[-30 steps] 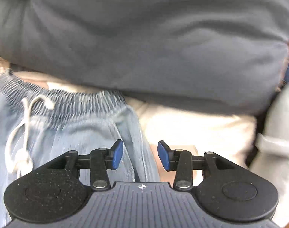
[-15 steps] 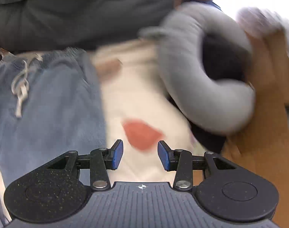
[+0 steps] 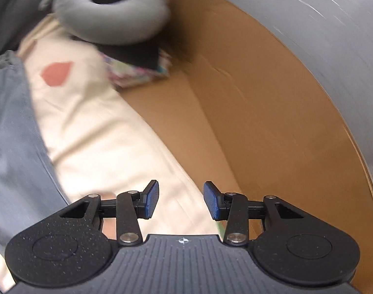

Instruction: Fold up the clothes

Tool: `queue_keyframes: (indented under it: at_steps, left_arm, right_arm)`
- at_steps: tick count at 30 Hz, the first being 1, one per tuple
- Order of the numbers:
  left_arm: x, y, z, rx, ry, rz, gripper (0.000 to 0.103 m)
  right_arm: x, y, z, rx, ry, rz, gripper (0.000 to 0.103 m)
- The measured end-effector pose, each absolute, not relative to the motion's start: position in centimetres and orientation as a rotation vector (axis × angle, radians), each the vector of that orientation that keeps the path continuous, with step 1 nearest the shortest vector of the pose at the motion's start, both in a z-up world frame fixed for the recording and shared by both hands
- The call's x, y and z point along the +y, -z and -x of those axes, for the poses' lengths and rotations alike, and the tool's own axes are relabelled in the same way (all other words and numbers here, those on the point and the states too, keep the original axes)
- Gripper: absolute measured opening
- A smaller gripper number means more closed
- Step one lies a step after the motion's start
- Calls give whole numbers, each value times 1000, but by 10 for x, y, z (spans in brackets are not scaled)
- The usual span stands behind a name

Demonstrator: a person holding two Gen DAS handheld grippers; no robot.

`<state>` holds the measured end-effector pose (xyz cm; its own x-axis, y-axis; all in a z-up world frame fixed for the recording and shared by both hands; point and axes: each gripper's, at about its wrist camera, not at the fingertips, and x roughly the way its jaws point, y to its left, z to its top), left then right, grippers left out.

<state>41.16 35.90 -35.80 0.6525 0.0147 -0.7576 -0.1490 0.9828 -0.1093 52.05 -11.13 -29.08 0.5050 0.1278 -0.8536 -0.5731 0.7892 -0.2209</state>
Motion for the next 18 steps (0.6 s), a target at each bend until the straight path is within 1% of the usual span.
queue_keyframes:
  at_steps: [6,11,12,14,18]
  left_arm:
    - [341,363,-430,854,-18,115,44]
    - [329,363,-439,890,48,32,44]
    - [328,361,-440,898,63,7,45]
    - [324,358,-443,913,89,-42,50]
    - [321,353,-452,937,138,-111,50]
  right_arm:
    - [-176,301,-493,979,-290,457,47]
    - [-217,297,-471,1011,-196,399,47]
    - [-224,295,-467,1019,-185,386,47]
    - [-240,295,-458,1026,-149,361,47]
    - [-268,308,-442,1035,-80,279,47]
